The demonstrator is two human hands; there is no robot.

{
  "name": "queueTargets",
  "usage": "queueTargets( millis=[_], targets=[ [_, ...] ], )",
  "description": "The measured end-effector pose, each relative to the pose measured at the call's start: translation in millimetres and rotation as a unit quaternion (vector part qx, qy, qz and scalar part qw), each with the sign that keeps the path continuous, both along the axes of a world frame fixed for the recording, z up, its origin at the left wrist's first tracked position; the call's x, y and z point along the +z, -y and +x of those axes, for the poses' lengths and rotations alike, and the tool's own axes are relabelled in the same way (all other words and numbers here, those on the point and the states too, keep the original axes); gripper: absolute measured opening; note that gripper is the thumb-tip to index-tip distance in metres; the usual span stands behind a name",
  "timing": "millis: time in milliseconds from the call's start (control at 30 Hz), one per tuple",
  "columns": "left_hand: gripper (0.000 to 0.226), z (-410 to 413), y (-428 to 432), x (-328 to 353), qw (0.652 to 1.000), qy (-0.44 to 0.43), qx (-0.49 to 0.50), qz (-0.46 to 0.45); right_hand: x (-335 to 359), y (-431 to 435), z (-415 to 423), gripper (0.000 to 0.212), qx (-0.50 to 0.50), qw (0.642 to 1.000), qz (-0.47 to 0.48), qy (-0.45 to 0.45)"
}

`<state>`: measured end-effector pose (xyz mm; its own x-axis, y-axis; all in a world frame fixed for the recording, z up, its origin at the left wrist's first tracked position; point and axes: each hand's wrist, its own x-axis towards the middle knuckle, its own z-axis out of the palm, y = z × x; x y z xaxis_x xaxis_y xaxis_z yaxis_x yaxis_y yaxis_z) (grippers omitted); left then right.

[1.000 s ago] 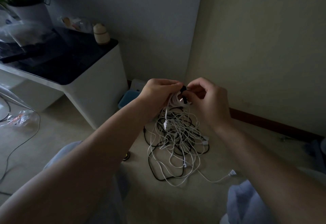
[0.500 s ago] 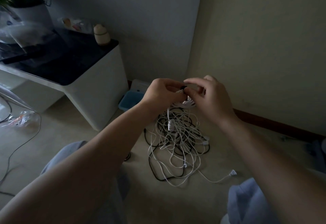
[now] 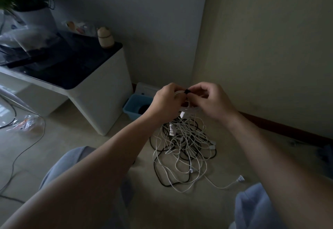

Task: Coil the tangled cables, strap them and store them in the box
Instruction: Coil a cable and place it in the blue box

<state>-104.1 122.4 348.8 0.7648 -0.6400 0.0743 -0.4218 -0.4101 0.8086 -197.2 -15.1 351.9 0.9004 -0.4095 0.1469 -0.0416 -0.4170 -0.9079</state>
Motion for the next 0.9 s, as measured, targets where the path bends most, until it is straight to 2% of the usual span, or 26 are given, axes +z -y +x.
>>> queueTargets(
  millis=[67, 133, 233, 300, 367, 400, 500, 600, 667, 733, 900],
  targets=[
    [0.013, 4, 0, -3, 0.999, -0.004, 0.008, 0.041, -2, -1, 6, 0.009, 0.025, 0.997, 0.061, -0.026],
    [0.029, 8, -3, -5, 0.998, -0.043, 0.003, 0.046, -6, -2, 10, 0.002, 0.043, 0.990, 0.125, -0.052],
    [0.045, 13, -10, -3, 0.992, -0.125, 0.009, 0.010, -11, -8, 19, 0.028, 0.081, 0.977, 0.184, -0.068],
    [0.043, 18, -14, -2, 0.985, -0.166, 0.042, -0.016, -14, -16, 25, 0.039, 0.102, 0.978, 0.169, -0.067],
    [0.032, 24, -20, 0, 0.972, -0.221, 0.073, -0.044, -16, -24, 35, 0.041, 0.108, 0.982, 0.136, -0.072],
    [0.029, 26, -23, 0, 0.960, -0.258, 0.087, -0.063, -18, -26, 40, 0.037, 0.103, 0.984, 0.131, -0.070],
    [0.030, 30, -32, 3, 0.907, -0.374, 0.122, -0.149, -24, -30, 53, 0.007, 0.078, 0.983, 0.153, -0.068],
    [0.026, 33, -33, 9, 0.841, -0.462, 0.168, -0.225, -32, -31, 65, 0.010, 0.038, 0.977, 0.190, -0.084],
    [0.026, 36, -33, 9, 0.814, -0.491, 0.192, -0.243, -36, -31, 74, 0.012, 0.012, 0.965, 0.247, -0.085],
    [0.028, 39, -32, 6, 0.818, -0.491, 0.191, -0.231, -37, -31, 84, 0.012, -0.016, 0.954, 0.289, -0.080],
    [0.030, 47, -31, -12, 0.863, -0.456, 0.150, -0.154, -33, -25, 115, 0.009, -0.101, 0.934, 0.342, -0.030]
  ],
)
